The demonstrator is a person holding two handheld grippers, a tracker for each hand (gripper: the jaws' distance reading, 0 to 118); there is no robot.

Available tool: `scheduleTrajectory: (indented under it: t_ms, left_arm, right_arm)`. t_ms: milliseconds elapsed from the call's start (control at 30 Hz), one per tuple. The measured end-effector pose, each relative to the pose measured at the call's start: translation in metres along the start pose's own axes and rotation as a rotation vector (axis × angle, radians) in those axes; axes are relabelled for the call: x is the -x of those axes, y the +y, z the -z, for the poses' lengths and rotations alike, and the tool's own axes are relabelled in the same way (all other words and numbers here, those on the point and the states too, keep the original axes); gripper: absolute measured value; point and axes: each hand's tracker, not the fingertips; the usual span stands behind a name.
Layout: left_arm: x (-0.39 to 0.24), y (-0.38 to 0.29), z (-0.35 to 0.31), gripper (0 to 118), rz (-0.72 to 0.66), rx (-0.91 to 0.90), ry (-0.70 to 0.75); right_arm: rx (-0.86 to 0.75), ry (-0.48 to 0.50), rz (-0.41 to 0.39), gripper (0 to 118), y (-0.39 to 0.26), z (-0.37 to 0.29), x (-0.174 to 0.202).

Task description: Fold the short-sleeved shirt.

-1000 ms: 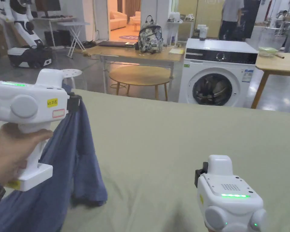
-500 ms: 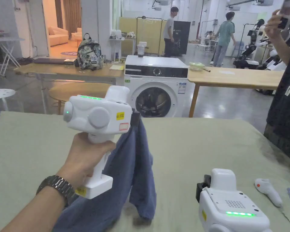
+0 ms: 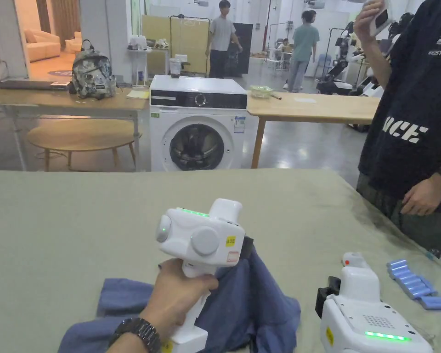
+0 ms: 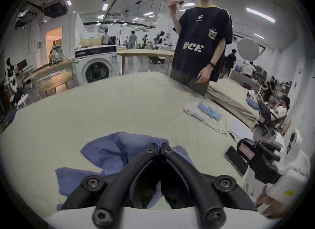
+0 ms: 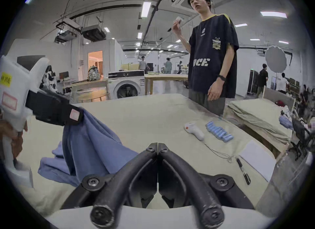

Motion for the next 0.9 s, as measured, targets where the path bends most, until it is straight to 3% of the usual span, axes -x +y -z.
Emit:
scheduleTrajectory:
  t_ms: [67,133,200,300,500,533,567,600,633,700,733,900]
  left_arm:
    - [0.004,-0.005,-0.003,5,-0.014,-0.001,-0.001]
    - [0.007,-0.007,-0.012,17,-0.031,-0.015,0.005]
    - [0.014,-0.009,-0.027,38,-0.047,-0.049,0.024]
    - [0.025,-0.014,-0.054,49,-0.092,-0.111,0.041]
    - [0.053,-0.055,-0.113,48,-0.169,-0.202,0.155]
    - [0.057,-0.064,-0.121,42,-0.172,-0.208,0.192]
    - [0.061,-0.073,-0.13,30,-0.179,-0.219,0.223]
    - [0.065,-0.083,-0.138,11,-0.187,-0.232,0.252]
    - [0.069,-0.092,-0.146,3,-0.191,-0.235,0.283]
    - [0.075,-0.109,-0.16,0,-0.198,-0.245,0.363]
    - [0.11,-0.112,-0.153,0,-0.202,-0.244,0.378]
    - [0.127,-0.14,-0.182,0,-0.26,-0.224,0.434]
  right_arm:
    - [0.008,0.003,0.004,0,-0.002,0.001,0.0]
    - [0.014,0.009,0.005,0,-0.003,0.001,0.003]
    - [0.017,0.02,0.004,0,-0.003,0.001,0.007]
    - [0.011,0.043,0.002,0,-0.003,0.002,0.015]
    - [-0.012,0.099,-0.01,0,0.002,-0.002,0.042]
    - [-0.017,0.106,-0.014,0,0.003,-0.004,0.047]
    - [-0.02,0.117,-0.016,0,0.004,-0.004,0.052]
    - [-0.021,0.126,-0.018,0,0.004,-0.004,0.056]
    - [-0.022,0.135,-0.019,0,0.004,-0.004,0.061]
    - [-0.03,0.15,-0.02,0,0.004,-0.005,0.07]
    - [-0.034,0.158,-0.023,0,0.004,-0.005,0.074]
    - [-0.041,0.19,-0.032,0,0.002,-0.007,0.091]
